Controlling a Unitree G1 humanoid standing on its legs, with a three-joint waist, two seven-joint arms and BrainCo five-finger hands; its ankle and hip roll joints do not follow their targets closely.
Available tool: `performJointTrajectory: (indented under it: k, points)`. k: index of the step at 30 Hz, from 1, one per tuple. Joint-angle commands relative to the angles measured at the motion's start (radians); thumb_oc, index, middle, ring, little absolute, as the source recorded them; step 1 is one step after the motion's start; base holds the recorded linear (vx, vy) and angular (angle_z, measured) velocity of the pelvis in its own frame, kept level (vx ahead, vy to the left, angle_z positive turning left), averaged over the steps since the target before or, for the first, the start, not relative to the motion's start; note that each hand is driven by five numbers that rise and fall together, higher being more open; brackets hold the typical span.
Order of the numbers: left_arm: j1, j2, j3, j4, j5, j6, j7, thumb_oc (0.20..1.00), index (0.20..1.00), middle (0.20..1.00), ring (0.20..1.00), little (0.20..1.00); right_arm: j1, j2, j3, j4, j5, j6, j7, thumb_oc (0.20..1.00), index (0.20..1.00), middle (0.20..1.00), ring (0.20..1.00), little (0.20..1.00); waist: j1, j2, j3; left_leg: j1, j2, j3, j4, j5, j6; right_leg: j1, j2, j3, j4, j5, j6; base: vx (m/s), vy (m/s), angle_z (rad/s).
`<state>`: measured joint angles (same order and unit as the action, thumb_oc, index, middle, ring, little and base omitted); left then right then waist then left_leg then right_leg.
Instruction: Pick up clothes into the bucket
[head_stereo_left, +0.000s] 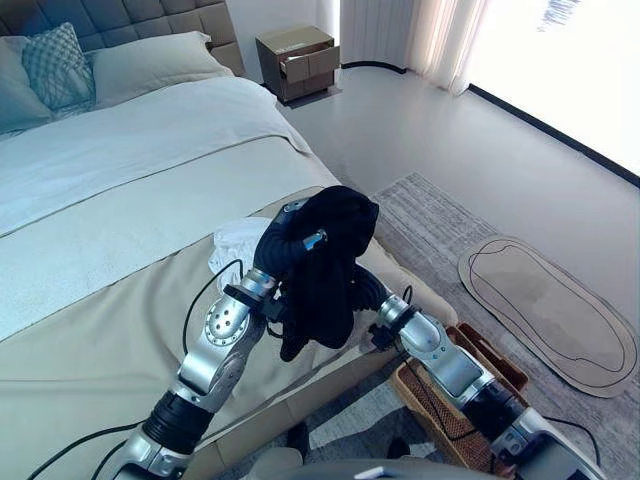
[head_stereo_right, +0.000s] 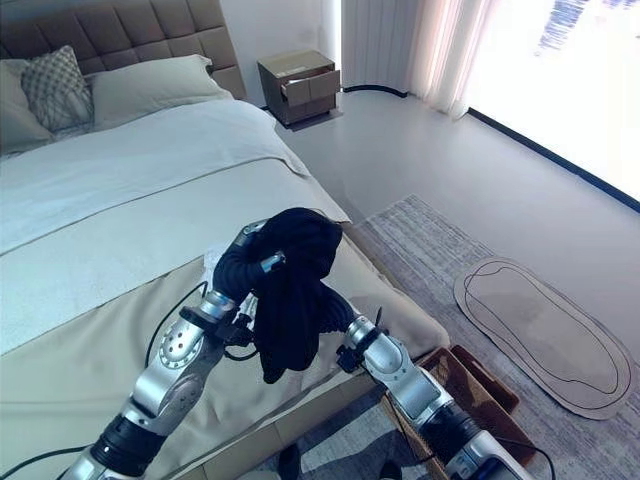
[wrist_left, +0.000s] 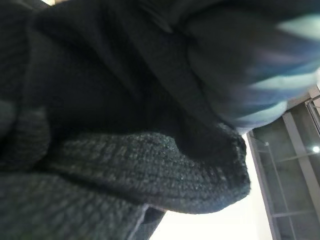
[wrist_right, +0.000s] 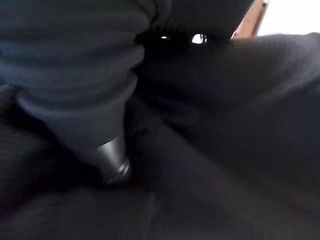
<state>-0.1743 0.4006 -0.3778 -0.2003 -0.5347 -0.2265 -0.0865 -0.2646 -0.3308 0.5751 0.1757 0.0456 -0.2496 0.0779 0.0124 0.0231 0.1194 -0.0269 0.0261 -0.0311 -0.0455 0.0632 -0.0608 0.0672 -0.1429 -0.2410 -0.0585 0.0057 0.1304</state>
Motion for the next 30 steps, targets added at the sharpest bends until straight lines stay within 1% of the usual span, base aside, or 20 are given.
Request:
performJointTrajectory:
  k: [1,8,9,10,11,12,13,15,16,17,18,20,21,22,24,27,28,29,30]
  points:
    - [-0.081,-0.026,-0.006,-0.051,-0.047,-0.051,-0.011,0.2,0.2,0.2,0.2,0.2,-0.067,0.042,0.048,-0.078,0.037,-0.03,0.015,0.2,0.2,0.2,0.2,0.2,-0.011,-0.04,-0.031,0.026,-0.007,0.003,0.01,-0.054,0.027,-0.057,-0.026,0.03,0.028,0.077,0.014,0.0,0.0,0.0]
    - [-0.07,-0.029,0.01,-0.046,-0.039,-0.053,-0.013,0.2,0.2,0.2,0.2,0.2,-0.058,0.019,0.031,-0.074,0.001,-0.032,0.012,0.2,0.2,0.2,0.2,0.2,-0.009,-0.042,-0.036,0.028,-0.009,0.003,0.014,-0.058,0.029,-0.053,-0.026,0.031,0.025,0.077,0.015,0.0,0.0,0.0]
    - [-0.07,-0.028,0.014,-0.045,-0.033,-0.055,-0.013,0.2,0.2,0.2,0.2,0.2,-0.055,0.012,0.027,-0.073,-0.009,-0.033,0.012,0.2,0.2,0.2,0.2,0.2,-0.01,-0.044,-0.035,0.021,-0.012,0.004,0.018,-0.051,0.031,-0.059,-0.028,0.03,0.028,0.083,0.014,0.0,0.0,0.0]
    - [-0.069,-0.027,0.019,-0.044,-0.029,-0.056,-0.012,0.2,0.2,0.2,0.2,0.2,-0.048,0.006,0.023,-0.072,-0.017,-0.033,0.012,0.2,0.2,0.2,0.2,0.2,-0.01,-0.043,-0.037,0.028,-0.01,0.003,0.016,-0.06,0.029,-0.053,-0.026,0.029,0.027,0.076,0.016,0.0,0.0,0.0]
    - [-0.068,-0.027,0.024,-0.044,-0.029,-0.057,-0.013,0.2,0.2,0.2,0.2,0.2,-0.041,0.001,0.017,-0.071,-0.018,-0.033,0.011,0.2,0.2,0.2,0.2,0.2,-0.011,-0.045,-0.036,0.022,-0.013,0.004,0.019,-0.052,0.031,-0.058,-0.028,0.029,0.029,0.083,0.014,0.05,-0.006,-0.01]
    - [-0.065,-0.027,0.029,-0.044,-0.027,-0.058,-0.013,0.2,0.2,0.2,0.2,0.2,-0.028,-0.007,0.009,-0.065,-0.022,-0.032,0.013,0.2,0.2,0.2,0.2,0.2,-0.012,-0.044,-0.038,0.029,-0.01,0.003,0.017,-0.061,0.031,-0.051,-0.025,0.03,0.028,0.075,0.016,0.0,0.0,0.0]
    - [-0.062,-0.026,0.037,-0.046,-0.026,-0.059,-0.014,0.2,0.2,0.2,0.2,0.2,-0.017,-0.015,-0.002,-0.062,-0.029,-0.031,0.013,0.2,0.2,0.2,0.2,0.2,-0.013,-0.046,-0.038,0.022,-0.013,0.003,0.02,-0.053,0.032,-0.056,-0.028,0.03,0.028,0.082,0.015,0.0,0.0,0.0]
    - [-0.057,-0.026,0.044,-0.048,-0.026,-0.059,-0.016,0.2,0.2,0.2,0.2,0.2,-0.001,-0.022,-0.014,-0.06,-0.033,-0.03,0.012,0.2,0.2,0.2,0.2,0.2,-0.013,-0.046,-0.038,0.024,-0.013,0.002,0.021,-0.055,0.032,-0.054,-0.028,0.029,0.028,0.081,0.015,0.02,-0.002,0.0]
    - [-0.049,-0.027,0.064,-0.054,-0.029,-0.063,-0.016,0.2,0.2,0.2,0.2,0.2,0.037,-0.033,-0.048,-0.043,-0.028,-0.031,0.004,0.2,0.2,0.2,0.2,0.2,-0.015,-0.046,-0.039,0.03,-0.011,0.001,0.019,-0.064,0.032,-0.046,-0.025,0.03,0.027,0.073,0.016,0.0,0.0,0.0]
    - [-0.044,-0.03,0.076,-0.055,-0.03,-0.066,-0.016,0.2,0.2,0.2,0.2,0.2,0.058,-0.039,-0.071,-0.035,-0.024,-0.033,-0.004,0.2,0.2,0.2,0.2,0.2,-0.016,-0.047,-0.038,0.027,-0.013,0.002,0.022,-0.057,0.033,-0.049,-0.028,0.03,0.029,0.079,0.015,0.05,-0.005,0.01]
    - [-0.038,-0.031,0.085,-0.056,-0.032,-0.068,-0.016,0.2,0.2,0.2,0.2,0.2,0.073,-0.042,-0.089,-0.032,-0.016,-0.035,-0.006,0.2,0.2,0.2,0.2,0.2,-0.017,-0.046,-0.04,0.035,-0.011,0.002,0.019,-0.066,0.032,-0.042,-0.024,0.031,0.027,0.072,0.016,0.0,0.0,0.0]
    - [-0.025,-0.034,0.103,-0.052,-0.032,-0.077,-0.012,0.2,0.2,0.2,0.2,0.2,0.107,-0.046,-0.139,-0.013,0.026,-0.039,-0.022,0.2,0.2,0.2,0.2,0.2,-0.019,-0.047,-0.039,0.037,-0.01,0.004,0.019,-0.066,0.031,-0.041,-0.024,0.031,0.027,0.072,0.017,0.02,-0.002,0.0]
    - [-0.025,-0.035,0.102,-0.052,-0.032,-0.077,-0.012,0.2,0.2,0.2,0.2,0.2,0.108,-0.047,-0.14,-0.014,0.027,-0.039,-0.022,0.2,0.2,0.2,0.2,0.2,-0.018,-0.047,-0.04,0.037,-0.01,0.004,0.019,-0.066,0.031,-0.041,-0.024,0.032,0.027,0.072,0.017,0.0,0.0,0.0]
    - [-0.006,-0.039,0.114,-0.047,-0.038,-0.082,-0.013,0.2,0.2,0.2,0.2,0.2,0.142,-0.043,-0.191,-0.017,0.085,-0.045,-0.026,0.2,0.2,0.2,0.2,0.2,-0.023,-0.048,-0.039,0.037,-0.01,0.006,0.021,-0.067,0.031,-0.042,-0.024,0.035,0.028,0.072,0.017,0.0,0.0,0.0]
    - [0.022,-0.049,0.119,-0.022,-0.042,-0.086,-0.013,0.2,0.2,0.2,0.2,0.2,0.177,-0.034,-0.25,-0.013,0.157,-0.059,-0.04,0.2,0.2,0.2,0.2,0.2,-0.029,-0.05,-0.039,0.039,-0.009,0.009,0.021,-0.067,0.031,-0.043,-0.023,0.038,0.029,0.073,0.017,0.0,0.0,-0.02]
    - [0.067,-0.06,0.117,0.036,-0.034,-0.083,-0.014,0.2,0.2,0.2,0.2,0.2,0.225,-0.009,-0.332,-0.021,0.255,-0.081,-0.055,0.2,0.2,0.2,0.2,0.2,-0.036,-0.051,-0.038,0.041,-0.008,0.013,0.019,-0.067,0.032,-0.045,-0.021,0.042,0.029,0.074,0.016,0.0,-0.002,-0.07]
    - [0.067,-0.06,0.116,0.037,-0.034,-0.084,-0.014,0.2,0.2,0.2,0.2,0.2,0.226,-0.009,-0.333,-0.022,0.255,-0.08,-0.054,0.2,0.2,0.2,0.2,0.2,-0.035,-0.051,-0.039,0.041,-0.008,0.013,0.019,-0.067,0.032,-0.045,-0.021,0.042,0.029,0.073,0.016,0.0,-0.009,-0.13]
    - [0.092,-0.06,0.101,0.072,-0.015,-0.075,-0.02,0.2,0.2,0.2,0.2,0.2,0.252,0.008,-0.382,-0.02,0.303,-0.092,-0.066,0.2,0.2,0.2,0.2,0.2,-0.042,-0.052,-0.039,0.041,-0.007,0.015,0.018,-0.068,0.032,-0.046,-0.02,0.043,0.03,0.073,0.017,0.0,-0.008,-0.09]
    - [0.097,-0.057,0.093,0.085,0.003,-0.074,-0.019,0.2,0.2,0.2,0.2,0.2,0.262,0.022,-0.401,-0.018,0.331,-0.099,-0.073,0.2,0.2,0.2,0.2,0.2,-0.045,-0.053,-0.039,0.042,-0.007,0.015,0.017,-0.068,0.032,-0.046,-0.02,0.043,0.03,0.073,0.017,0.01,-0.013,-0.06]
